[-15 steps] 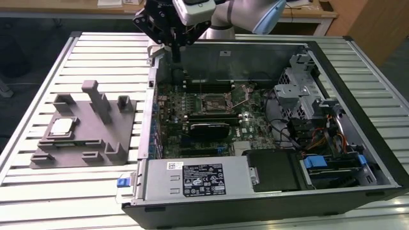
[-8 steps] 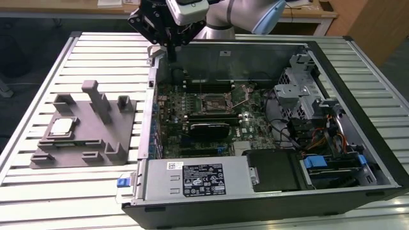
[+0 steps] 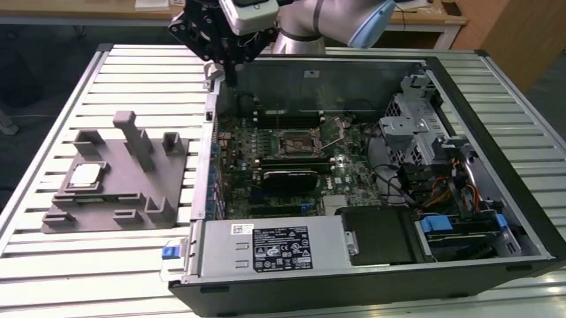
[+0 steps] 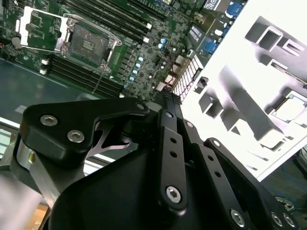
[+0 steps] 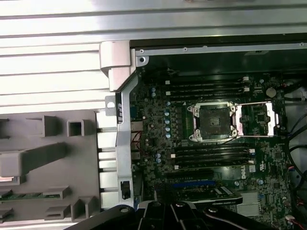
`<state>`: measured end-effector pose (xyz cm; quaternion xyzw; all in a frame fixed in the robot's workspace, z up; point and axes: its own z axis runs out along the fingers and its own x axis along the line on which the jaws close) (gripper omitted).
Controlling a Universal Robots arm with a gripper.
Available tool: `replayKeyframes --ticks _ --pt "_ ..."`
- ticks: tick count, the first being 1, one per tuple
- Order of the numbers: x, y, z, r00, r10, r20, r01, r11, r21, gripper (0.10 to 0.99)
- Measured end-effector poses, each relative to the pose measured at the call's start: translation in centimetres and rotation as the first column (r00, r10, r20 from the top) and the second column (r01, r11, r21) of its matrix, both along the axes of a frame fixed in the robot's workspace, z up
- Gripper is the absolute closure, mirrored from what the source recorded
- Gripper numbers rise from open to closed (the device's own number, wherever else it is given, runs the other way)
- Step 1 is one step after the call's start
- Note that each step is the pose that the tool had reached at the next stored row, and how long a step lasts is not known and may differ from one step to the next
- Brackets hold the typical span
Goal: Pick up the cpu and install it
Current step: 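Reach for the cpu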
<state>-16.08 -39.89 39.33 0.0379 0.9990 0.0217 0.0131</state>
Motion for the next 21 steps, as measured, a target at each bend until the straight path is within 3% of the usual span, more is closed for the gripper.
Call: replayKeyframes --ticks 21 --pt "-2.62 0.00 0.00 1.0000 0.000 0.0000 0.000 1.0000 0.000 0.980"
